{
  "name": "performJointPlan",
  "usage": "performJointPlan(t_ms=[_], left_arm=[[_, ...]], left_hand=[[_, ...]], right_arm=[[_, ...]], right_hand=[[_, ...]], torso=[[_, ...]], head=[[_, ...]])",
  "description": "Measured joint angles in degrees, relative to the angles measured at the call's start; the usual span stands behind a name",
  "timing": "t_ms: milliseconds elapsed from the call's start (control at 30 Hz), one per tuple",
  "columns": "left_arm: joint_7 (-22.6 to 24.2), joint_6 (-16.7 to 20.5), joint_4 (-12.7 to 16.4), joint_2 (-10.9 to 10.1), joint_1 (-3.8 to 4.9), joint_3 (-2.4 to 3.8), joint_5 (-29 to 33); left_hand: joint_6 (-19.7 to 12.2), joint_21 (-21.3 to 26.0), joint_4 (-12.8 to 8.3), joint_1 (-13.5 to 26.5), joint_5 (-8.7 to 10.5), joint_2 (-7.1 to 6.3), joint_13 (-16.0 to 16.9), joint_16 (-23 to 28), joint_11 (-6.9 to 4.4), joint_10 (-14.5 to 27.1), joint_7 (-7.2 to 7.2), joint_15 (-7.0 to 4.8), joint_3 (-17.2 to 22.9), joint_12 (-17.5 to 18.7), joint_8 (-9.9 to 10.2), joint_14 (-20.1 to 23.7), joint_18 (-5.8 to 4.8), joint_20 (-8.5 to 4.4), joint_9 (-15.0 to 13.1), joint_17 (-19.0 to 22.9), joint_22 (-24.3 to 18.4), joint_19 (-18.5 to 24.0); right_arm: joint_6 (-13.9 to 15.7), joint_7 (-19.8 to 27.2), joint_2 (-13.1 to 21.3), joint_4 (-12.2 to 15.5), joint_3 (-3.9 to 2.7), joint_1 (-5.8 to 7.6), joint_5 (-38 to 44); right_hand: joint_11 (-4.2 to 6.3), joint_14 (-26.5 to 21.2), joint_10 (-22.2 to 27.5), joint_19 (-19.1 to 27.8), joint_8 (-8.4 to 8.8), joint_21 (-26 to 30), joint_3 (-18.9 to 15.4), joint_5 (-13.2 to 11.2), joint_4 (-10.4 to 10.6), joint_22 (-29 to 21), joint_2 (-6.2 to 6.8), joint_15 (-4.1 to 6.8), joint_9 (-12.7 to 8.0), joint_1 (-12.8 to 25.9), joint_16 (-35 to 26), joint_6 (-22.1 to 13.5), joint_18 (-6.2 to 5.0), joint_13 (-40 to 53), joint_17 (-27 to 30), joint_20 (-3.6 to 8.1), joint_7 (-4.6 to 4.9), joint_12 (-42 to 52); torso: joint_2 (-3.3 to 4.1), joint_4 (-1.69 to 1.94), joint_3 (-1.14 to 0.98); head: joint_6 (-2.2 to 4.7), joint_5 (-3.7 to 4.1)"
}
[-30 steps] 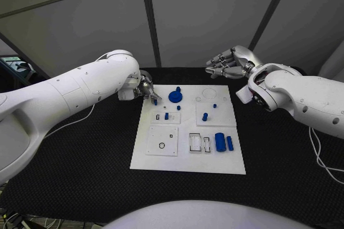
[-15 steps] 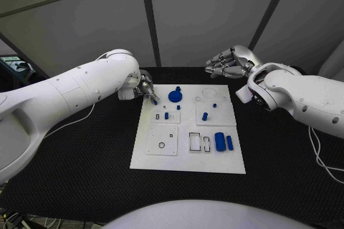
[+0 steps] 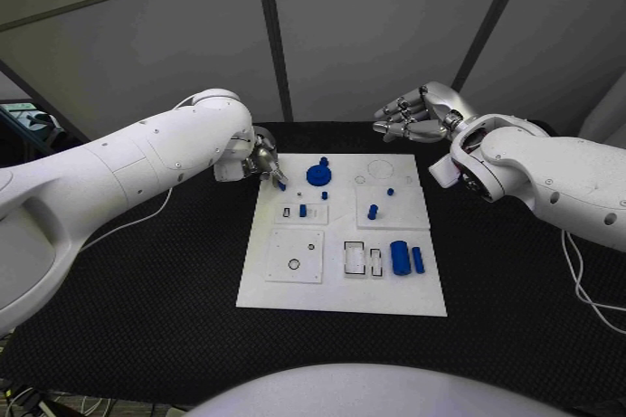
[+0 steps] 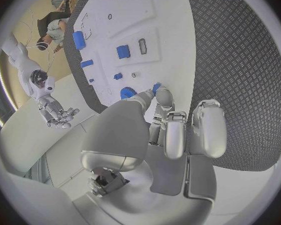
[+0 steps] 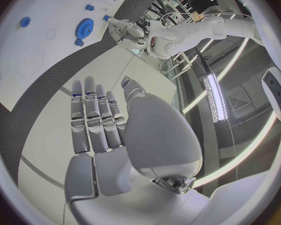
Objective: Assemble the parts on the task board
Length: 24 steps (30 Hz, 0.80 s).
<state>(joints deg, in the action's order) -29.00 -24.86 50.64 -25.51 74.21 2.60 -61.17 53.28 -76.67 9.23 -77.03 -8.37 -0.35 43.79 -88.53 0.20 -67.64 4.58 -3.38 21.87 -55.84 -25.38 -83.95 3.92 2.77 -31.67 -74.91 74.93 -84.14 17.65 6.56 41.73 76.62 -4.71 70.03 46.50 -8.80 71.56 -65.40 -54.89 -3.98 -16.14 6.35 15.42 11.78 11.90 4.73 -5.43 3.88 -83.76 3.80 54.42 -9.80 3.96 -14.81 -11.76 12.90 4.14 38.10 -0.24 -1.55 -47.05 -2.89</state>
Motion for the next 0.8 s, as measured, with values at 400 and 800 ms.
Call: performJointPlan(t_ms=[400,800], left_arm=[[0.68,0.91,0.60,-0.92,-0.19,-0.13,1.91],[2.44,4.56,4.62,-4.23,-0.19,-0.16,7.21]], left_hand=[[0.48,-0.34,-2.77,7.72,-6.05,-5.19,2.16,-0.45,0.27,-1.72,-0.60,-0.23,11.06,-1.85,-2.86,-0.21,-0.01,-0.12,-3.16,0.00,-0.01,0.13],[1.91,-1.45,-3.11,11.52,-14.80,-6.52,5.52,-1.02,-0.04,-4.03,-1.63,-0.72,11.54,-4.33,-3.47,-0.12,-0.01,-0.62,-4.34,0.00,-0.01,0.21]], right_arm=[[-0.10,0.00,0.00,-0.05,0.00,0.00,0.00],[-0.20,0.00,-0.01,-0.22,0.00,0.00,0.00]], right_hand=[[0.00,0.00,0.00,-0.22,0.00,0.00,0.00,0.00,0.00,-0.07,0.00,0.00,0.00,0.00,0.00,0.00,0.00,0.01,0.00,-0.22,0.00,0.00],[0.00,0.00,0.00,-0.22,0.00,0.00,0.00,0.00,0.00,-0.07,0.00,0.00,0.00,0.00,0.00,0.00,0.00,0.01,0.06,-0.22,0.00,0.00]], torso=[[-0.02,0.05,0.01],[-0.02,0.10,0.01]], head=[[0.11,-0.21],[-0.04,-0.31]])
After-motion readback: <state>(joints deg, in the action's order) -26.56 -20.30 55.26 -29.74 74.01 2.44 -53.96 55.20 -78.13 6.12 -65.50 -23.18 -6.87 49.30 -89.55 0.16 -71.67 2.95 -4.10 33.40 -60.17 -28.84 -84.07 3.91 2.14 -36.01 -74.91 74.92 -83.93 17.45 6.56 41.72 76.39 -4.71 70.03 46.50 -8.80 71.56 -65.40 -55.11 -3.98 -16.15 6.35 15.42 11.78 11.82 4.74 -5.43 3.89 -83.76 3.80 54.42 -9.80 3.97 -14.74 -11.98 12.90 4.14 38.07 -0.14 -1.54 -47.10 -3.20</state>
